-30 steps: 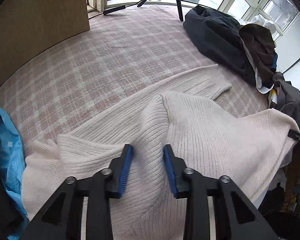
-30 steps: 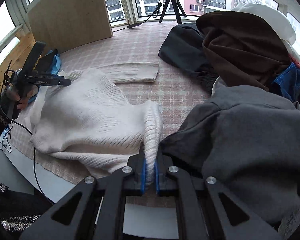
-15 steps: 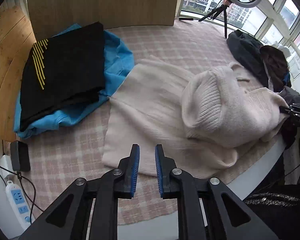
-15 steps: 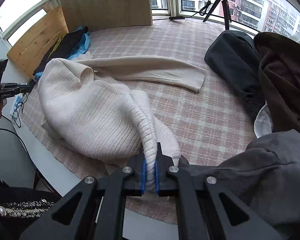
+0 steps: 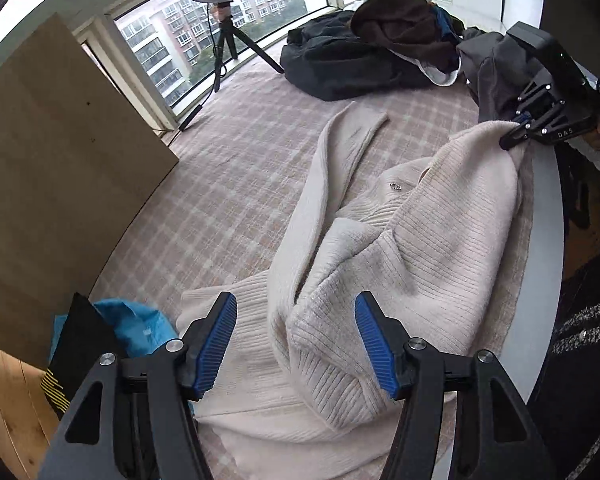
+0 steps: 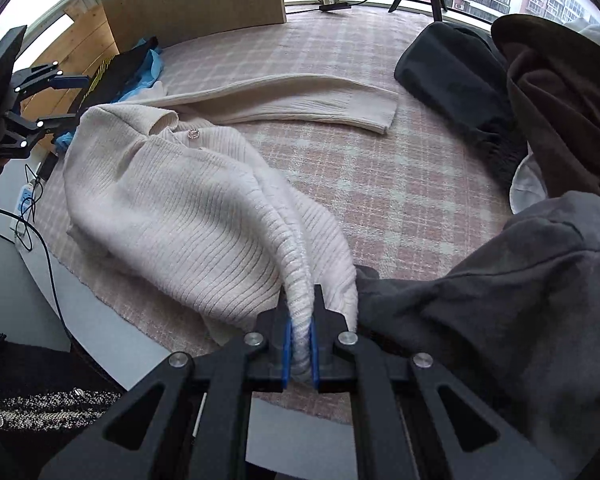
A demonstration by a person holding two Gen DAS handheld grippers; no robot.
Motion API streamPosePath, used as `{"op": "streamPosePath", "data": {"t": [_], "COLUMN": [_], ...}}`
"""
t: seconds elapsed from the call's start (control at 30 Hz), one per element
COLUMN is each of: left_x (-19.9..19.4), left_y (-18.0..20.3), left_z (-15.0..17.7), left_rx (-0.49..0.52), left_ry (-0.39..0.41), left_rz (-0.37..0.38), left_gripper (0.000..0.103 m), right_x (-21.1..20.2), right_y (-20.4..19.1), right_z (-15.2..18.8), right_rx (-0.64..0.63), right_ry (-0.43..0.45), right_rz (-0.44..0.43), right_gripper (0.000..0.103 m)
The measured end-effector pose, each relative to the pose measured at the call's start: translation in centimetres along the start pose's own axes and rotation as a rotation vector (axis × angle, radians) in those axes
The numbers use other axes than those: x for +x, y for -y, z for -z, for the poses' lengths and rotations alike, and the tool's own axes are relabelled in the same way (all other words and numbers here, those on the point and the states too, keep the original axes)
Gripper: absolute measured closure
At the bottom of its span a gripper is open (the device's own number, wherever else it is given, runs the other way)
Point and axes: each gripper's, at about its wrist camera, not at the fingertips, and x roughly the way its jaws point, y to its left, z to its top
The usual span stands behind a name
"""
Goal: Fold clothes
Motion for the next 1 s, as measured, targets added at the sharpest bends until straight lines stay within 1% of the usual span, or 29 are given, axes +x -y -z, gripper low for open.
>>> {"op": "streamPosePath", "data": {"t": [0.1, 0.13, 0.17, 0.2, 0.23, 0.33, 0.4, 0.5, 0.57, 0.6, 0.73, 0.83, 0.9, 0.93, 1.0], "left_x": [2.0, 2.4, 2.8, 2.5, 1.8, -0.4, -1.8, -4.0, -5.8, -7.2, -14.5, -21.0, -25.2, -27.3, -31.1], "left_y": [-0.6, -0.7, -0.7, -0.9, -1.2, -2.1, -2.7, -3.6, -4.6, -5.4, -7.5, -9.1, -9.8, -10.1, -10.4], "left_z": [-0.6, -0.5, -0.4, -0.2, 0.0, 0.4, 0.7, 1.2, 1.3, 1.1, -0.7, -2.4, -3.1, -3.3, -3.7], "left_rx": [-0.007, -0.014, -0.021, -0.037, -0.061, -0.132, -0.179, -0.250, -0.298, -0.312, -0.317, -0.326, -0.336, -0.341, -0.345], "left_ry": [-0.054, -0.067, -0.078, -0.068, -0.046, 0.020, 0.065, 0.131, 0.185, 0.221, 0.360, 0.477, 0.553, 0.590, 0.652], "left_rz": [0.099, 0.124, 0.141, 0.142, 0.135, 0.111, 0.094, 0.070, 0.051, 0.020, -0.158, -0.286, -0.367, -0.407, -0.478], "left_gripper": [0.045, 0.050, 0.067, 0.077, 0.093, 0.095, 0.096, 0.097, 0.097, 0.097, 0.097, 0.097, 0.097, 0.097, 0.097], "right_x": [0.0, 0.0, 0.0, 0.1, 0.1, -0.3, -1.1, -3.3, -5.5, -7.0, -14.4, -21.1, -25.5, -27.6, -31.2], "right_y": [0.1, 0.2, 0.3, 0.3, 0.4, 0.4, 0.3, 0.2, 0.0, -0.1, -1.4, -3.7, -5.5, -6.2, -7.5], "right_z": [0.0, 0.0, 0.0, 0.0, -0.1, -0.7, -1.3, -3.2, -5.1, -6.4, -12.1, -16.1, -17.9, -18.5, -18.9], "right_rx": [0.011, 0.016, 0.021, 0.026, 0.030, 0.031, 0.033, 0.034, 0.028, 0.018, -0.050, -0.135, -0.184, -0.199, -0.227], "right_ry": [0.007, 0.009, 0.009, 0.008, 0.009, 0.021, 0.048, 0.118, 0.179, 0.216, 0.392, 0.545, 0.639, 0.679, 0.748], "right_rz": [0.007, 0.009, 0.010, 0.011, 0.013, 0.024, 0.031, 0.041, 0.055, 0.066, 0.105, 0.172, 0.215, 0.220, 0.238], "right_gripper": [0.096, 0.096, 0.096, 0.096, 0.096, 0.096, 0.096, 0.096, 0.097, 0.097, 0.097, 0.097, 0.097, 0.097, 0.097]}}
